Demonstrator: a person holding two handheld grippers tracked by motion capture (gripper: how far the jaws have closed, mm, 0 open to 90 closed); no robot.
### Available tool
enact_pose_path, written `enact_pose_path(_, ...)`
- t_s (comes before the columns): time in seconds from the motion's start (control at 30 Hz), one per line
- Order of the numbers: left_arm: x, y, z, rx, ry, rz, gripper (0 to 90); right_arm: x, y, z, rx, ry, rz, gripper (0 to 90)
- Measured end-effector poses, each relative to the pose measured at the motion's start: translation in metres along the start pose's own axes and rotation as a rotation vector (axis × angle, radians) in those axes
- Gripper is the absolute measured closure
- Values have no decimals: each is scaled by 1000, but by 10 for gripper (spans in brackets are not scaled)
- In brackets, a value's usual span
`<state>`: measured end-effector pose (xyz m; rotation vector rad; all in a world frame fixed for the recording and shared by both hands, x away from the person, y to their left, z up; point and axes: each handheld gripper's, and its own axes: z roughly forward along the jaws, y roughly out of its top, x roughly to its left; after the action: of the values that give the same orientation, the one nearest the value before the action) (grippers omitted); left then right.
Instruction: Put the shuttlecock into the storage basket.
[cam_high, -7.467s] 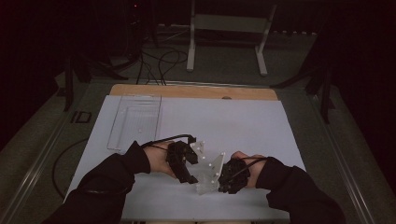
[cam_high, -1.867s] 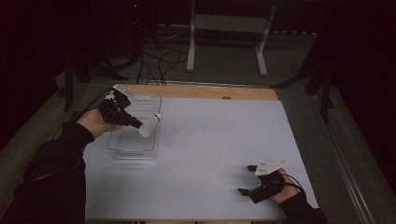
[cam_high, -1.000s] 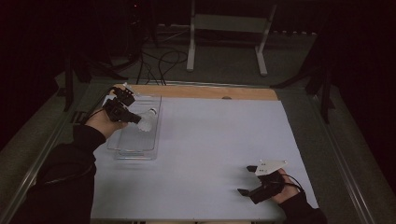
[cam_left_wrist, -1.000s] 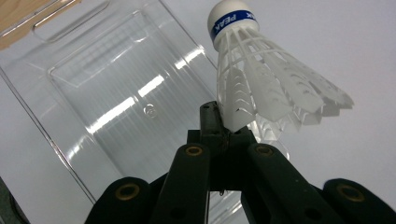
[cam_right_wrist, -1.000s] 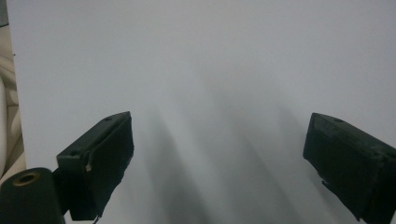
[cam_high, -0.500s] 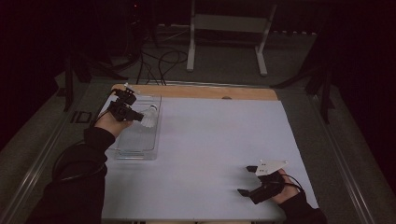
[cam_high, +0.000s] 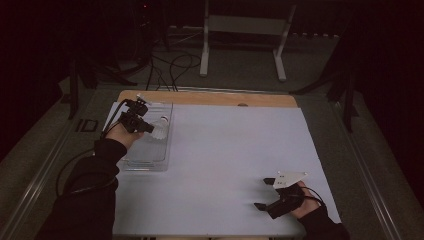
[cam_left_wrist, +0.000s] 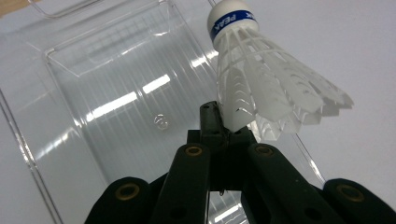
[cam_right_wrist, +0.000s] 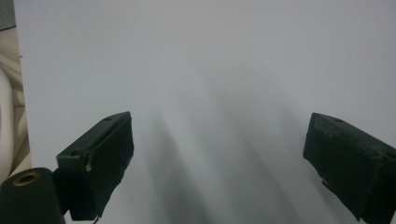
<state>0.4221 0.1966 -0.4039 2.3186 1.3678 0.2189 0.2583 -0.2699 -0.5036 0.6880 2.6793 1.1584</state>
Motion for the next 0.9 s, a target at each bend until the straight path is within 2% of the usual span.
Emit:
enact_pose_path(0.3, 2, -3, 11, 17, 2, -5, 900, 1, 0, 0, -5, 1, 1, 86)
enact_pose_path(0.53, 2, -5, 22, 52, 6, 4, 900, 0, 0, 0, 0, -1, 1, 86)
enact_pose_path(0.9, 1, -5, 26, 78, 14, 26, 900, 0, 0, 0, -1, 5, 5, 86)
